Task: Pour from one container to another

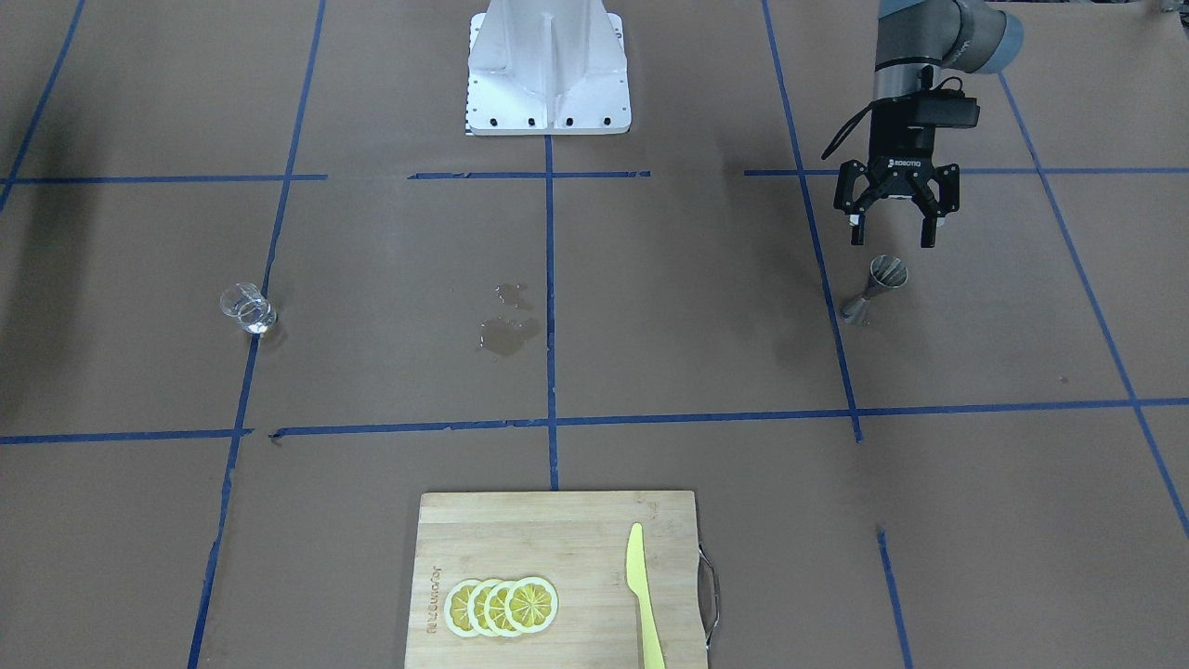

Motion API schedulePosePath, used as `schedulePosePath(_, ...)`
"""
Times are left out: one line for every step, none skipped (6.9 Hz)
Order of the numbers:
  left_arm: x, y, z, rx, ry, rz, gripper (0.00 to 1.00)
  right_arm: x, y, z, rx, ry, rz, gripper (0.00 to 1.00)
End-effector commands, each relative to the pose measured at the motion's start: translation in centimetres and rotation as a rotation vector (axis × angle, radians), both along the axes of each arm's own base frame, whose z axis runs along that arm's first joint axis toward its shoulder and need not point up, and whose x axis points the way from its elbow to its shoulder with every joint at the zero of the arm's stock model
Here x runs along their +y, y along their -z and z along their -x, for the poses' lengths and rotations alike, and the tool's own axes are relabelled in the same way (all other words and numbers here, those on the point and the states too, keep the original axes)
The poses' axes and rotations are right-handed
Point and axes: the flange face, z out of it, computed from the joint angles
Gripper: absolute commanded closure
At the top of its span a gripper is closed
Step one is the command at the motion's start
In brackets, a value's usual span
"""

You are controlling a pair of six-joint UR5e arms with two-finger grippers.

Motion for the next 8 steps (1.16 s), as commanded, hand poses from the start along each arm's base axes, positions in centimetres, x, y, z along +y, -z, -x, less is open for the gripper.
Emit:
schedulePosePath(-0.6, -2.0, -2.8, -0.042, 0.060, -0.034, 0.01, 0.0, 0.0, 0.0, 0.003, 0.000, -0.003, 0.00)
schedulePosePath(-0.7, -1.9, -2.8, -0.034, 0.082, -0.048, 0.01, 0.0, 0.0, 0.0, 0.003, 0.001, -0.002, 0.00)
schedulePosePath(-0.9, -3.6, -3.1, -0.004, 0.140, -0.068, 0.01, -0.1, 0.1, 0.0, 0.001, -0.002, -0.005, 0.00)
schedulePosePath(-1.2, -4.1, -4.9, 0.046, 0.151, -0.068, 0.01, 0.0, 0.0, 0.0, 0.001, 0.000, -0.003, 0.00)
schedulePosePath(-1.4, -3.4, -5.7, 0.063, 0.163, -0.075, 0.01, -0.1, 0.2, 0.0, 0.002, -0.001, -0.011, 0.00)
schedulePosePath(-1.5, -4.3, -6.1, 0.059, 0.172, -0.072, 0.01, -0.1, 0.2, 0.0, 0.002, 0.001, -0.011, 0.00)
schedulePosePath(-1.7, -4.5, -6.6, 0.064, 0.179, -0.075, 0.01, -0.1, 0.2, 0.0, 0.002, -0.001, -0.011, 0.00)
schedulePosePath(-1.8, -4.2, -6.9, 0.073, 0.181, -0.077, 0.01, -0.3, 0.5, 0.1, 0.001, 0.001, -0.018, 0.00)
